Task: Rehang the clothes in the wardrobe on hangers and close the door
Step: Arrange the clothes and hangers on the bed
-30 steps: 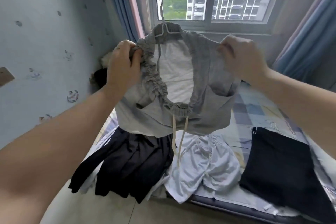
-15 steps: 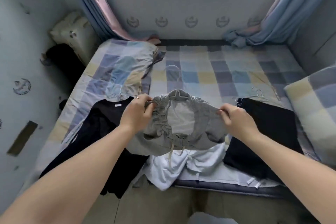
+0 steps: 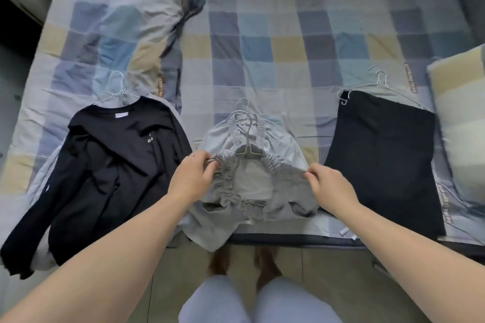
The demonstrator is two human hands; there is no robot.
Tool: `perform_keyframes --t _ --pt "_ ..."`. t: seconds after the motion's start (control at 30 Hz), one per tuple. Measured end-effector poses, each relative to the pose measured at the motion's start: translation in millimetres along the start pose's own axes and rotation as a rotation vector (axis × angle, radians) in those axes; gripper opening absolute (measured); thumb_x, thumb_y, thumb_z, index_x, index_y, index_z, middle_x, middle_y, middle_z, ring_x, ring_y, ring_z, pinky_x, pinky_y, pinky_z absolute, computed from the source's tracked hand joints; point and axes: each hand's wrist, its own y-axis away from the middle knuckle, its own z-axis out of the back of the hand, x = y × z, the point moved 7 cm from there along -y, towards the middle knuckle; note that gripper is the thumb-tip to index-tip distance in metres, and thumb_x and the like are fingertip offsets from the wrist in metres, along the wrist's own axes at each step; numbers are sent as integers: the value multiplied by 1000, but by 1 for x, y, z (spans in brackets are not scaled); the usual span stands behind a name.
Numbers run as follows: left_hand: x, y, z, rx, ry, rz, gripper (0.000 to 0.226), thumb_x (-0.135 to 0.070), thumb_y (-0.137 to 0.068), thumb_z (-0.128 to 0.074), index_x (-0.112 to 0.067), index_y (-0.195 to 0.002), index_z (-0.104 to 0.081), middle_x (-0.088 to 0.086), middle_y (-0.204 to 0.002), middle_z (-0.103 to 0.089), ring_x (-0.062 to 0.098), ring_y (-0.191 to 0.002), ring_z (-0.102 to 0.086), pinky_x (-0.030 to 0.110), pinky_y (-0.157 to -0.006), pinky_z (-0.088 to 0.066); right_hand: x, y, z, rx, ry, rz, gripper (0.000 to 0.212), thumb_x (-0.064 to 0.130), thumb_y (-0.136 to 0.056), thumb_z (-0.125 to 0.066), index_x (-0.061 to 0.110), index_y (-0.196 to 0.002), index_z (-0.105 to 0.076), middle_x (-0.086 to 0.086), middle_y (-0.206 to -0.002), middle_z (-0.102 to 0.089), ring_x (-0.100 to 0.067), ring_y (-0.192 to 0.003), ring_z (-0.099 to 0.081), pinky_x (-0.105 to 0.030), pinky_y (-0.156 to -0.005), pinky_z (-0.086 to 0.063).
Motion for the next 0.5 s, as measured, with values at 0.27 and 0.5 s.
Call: perform_keyframes --t 0.27,0.5 --pt "45 -114 -72 30 -56 51 20 -34 -99 -52 -16 -91 -57 -2 -92 -56 26 -92 -55 44 -81 -44 -19 -115 -64 -42 86 -88 20 28 -102 -45 17 -94 -58 -2 -92 -63 -31 -87 -57 -40 -71 -40" --pt "88 -215 -136 71 -123 70 18 -35 -102 -45 -19 -95 -50 6 -107 -58 32 -103 -53 48 -90 -41 -31 -221 -121 -101 124 -149 20 25 -102 -42 15 -107 -59 -10 -107 -62 -36 -103 -53 -47 -88 -38"
